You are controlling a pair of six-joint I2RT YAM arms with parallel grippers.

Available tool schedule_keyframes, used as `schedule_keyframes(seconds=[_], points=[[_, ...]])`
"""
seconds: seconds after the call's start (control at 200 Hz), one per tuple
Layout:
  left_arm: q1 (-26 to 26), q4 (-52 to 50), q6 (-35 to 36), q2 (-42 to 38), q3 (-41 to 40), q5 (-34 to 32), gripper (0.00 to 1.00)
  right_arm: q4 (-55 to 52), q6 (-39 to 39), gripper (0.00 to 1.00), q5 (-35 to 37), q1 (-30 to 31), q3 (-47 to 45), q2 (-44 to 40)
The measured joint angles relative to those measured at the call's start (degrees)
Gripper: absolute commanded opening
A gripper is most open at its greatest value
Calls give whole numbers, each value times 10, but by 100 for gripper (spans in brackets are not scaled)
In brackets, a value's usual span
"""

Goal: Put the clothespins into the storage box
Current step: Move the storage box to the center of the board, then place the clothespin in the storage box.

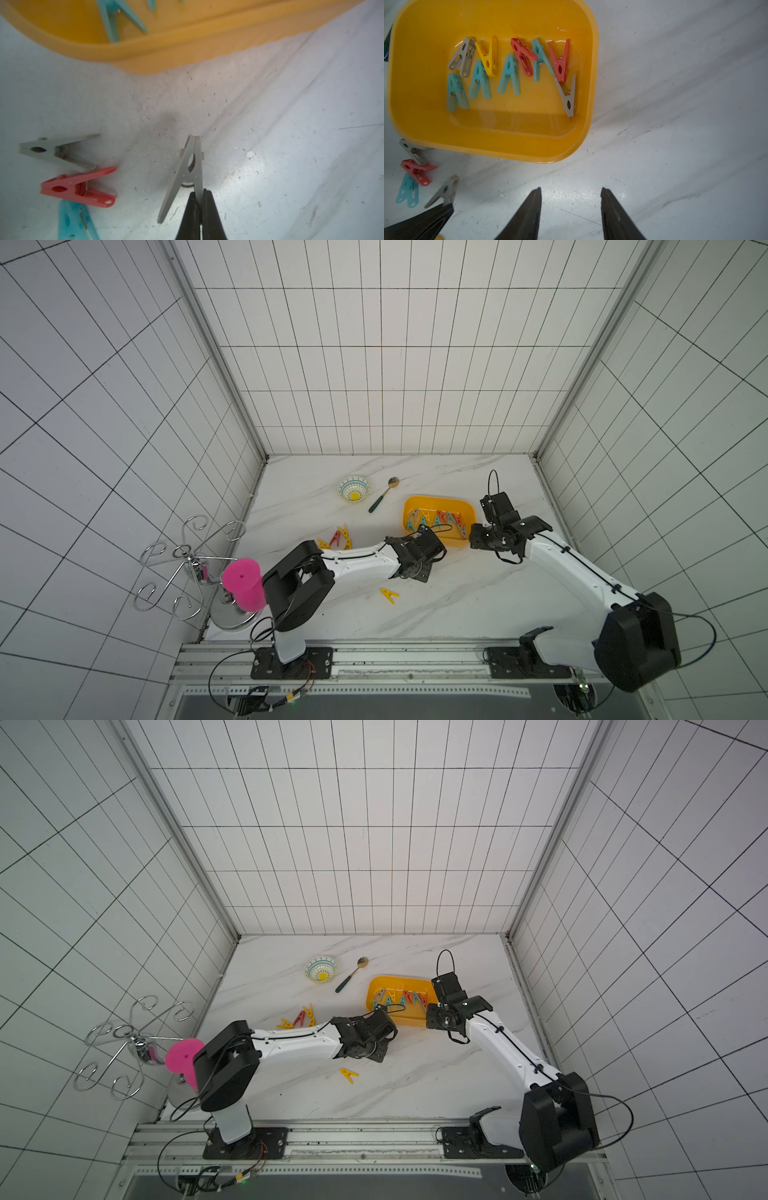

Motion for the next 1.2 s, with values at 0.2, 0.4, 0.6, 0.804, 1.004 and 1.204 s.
schedule_keyframes(seconds=[0.2, 0.4, 0.6, 0.804, 1.004, 1.204], points=[[26, -15, 0, -22, 84, -20, 2, 0, -11, 50, -1, -30, 24, 53], [68, -23, 2, -12, 120, -26, 2, 10, -26, 47, 0, -41, 72, 129], [83, -30, 4, 17, 144, -24, 2, 18, -43, 32, 0, -57, 113, 195], [83, -35, 5, 38, 151, -21, 2, 21, -59, 16, -11, -62, 121, 219], [83, -45, 5, 65, 182, -20, 3, 29, -62, 12, -26, -60, 115, 212], [83, -49, 4, 82, 187, -12, 3, 36, -54, 13, -31, -48, 54, 139]])
